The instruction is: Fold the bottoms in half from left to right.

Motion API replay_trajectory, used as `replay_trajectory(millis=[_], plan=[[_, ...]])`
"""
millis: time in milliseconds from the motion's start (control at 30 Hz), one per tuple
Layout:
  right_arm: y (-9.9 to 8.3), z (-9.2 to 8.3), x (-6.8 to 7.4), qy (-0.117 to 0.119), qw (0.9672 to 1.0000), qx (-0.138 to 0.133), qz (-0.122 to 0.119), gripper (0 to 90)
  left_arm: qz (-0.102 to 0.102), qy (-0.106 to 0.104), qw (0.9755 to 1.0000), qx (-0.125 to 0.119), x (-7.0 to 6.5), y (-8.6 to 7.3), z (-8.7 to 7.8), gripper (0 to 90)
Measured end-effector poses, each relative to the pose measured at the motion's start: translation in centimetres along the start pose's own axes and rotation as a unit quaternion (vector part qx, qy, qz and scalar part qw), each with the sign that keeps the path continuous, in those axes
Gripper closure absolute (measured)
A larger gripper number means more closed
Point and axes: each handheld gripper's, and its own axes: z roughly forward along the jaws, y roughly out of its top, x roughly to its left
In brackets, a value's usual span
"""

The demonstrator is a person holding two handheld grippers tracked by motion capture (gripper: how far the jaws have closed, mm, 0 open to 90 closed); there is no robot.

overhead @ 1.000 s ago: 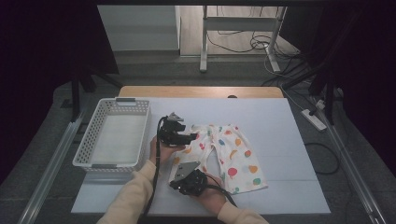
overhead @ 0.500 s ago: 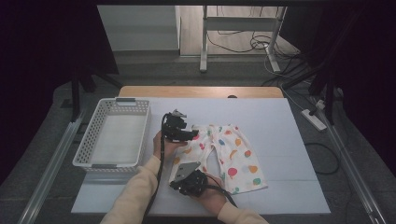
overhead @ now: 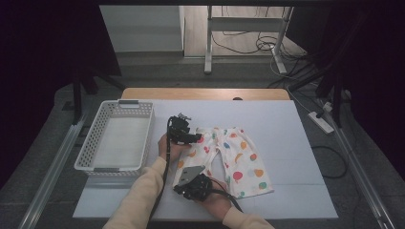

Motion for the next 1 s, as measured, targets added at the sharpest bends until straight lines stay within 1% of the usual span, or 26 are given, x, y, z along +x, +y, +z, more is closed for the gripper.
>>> replay_trajectory(millis=[100,300,400,533,600,667,733,767,800,833,900,1000], plan=[[-0.03,-0.07,0.05,-0.001,1.0,0.0,0.001,86.5,-0.003,-0.002,1.0,0.001,0.2,-0.07,0.23,34.1],[-0.17,-0.19,0.01,-0.002,1.0,0.0,0.003,86.5,0.004,-0.004,0.9999,0.014,0.3,-0.11,0.68,36.6],[-0.21,-0.19,0.04,-0.003,1.0,0.001,0.002,86.5,0.008,-0.005,0.9999,0.013,0.43,-0.11,0.67,38.5],[-0.24,-0.2,0.06,-0.003,1.0,0.001,0.002,86.5,0.008,-0.01,0.9998,0.012,0.54,-0.16,0.61,41.8],[-0.25,-0.19,0.04,-0.002,1.0,0.0,0.003,86.5,0.012,-0.019,0.9997,0.014,0.49,-0.16,0.61,46.0],[-0.25,-0.18,0.03,-0.002,1.0,0.0,0.003,86.5,0.021,-0.026,0.9993,0.017,0.34,-0.11,0.68,50.5],[-0.25,-0.18,0.04,-0.002,1.0,0.001,0.003,86.5,0.028,-0.03,0.999,0.02,0.21,-0.09,0.74,57.9],[-0.25,-0.21,0.04,-0.003,1.0,0.002,0.002,86.5,0.029,-0.032,0.9988,0.022,0.19,-0.09,0.74,63.7],[-0.26,-0.24,0.04,-0.003,1.0,0.002,0.002,86.5,0.03,-0.037,0.9986,0.022,0.19,-0.11,0.77,67.5],[-0.25,-0.28,0.03,-0.003,1.0,0.003,0.002,86.5,0.029,-0.04,0.9985,0.022,0.21,-0.15,0.8,71.4],[-0.28,-0.29,0.02,-0.002,1.0,0.002,0.003,86.5,0.019,-0.053,0.9982,0.02,0.34,-0.26,0.87,78.9],[-0.29,-0.34,-0.01,-0.002,1.0,0.003,0.003,86.5,0.011,-0.063,0.9977,0.02,0.49,-0.35,0.88,84.3]])
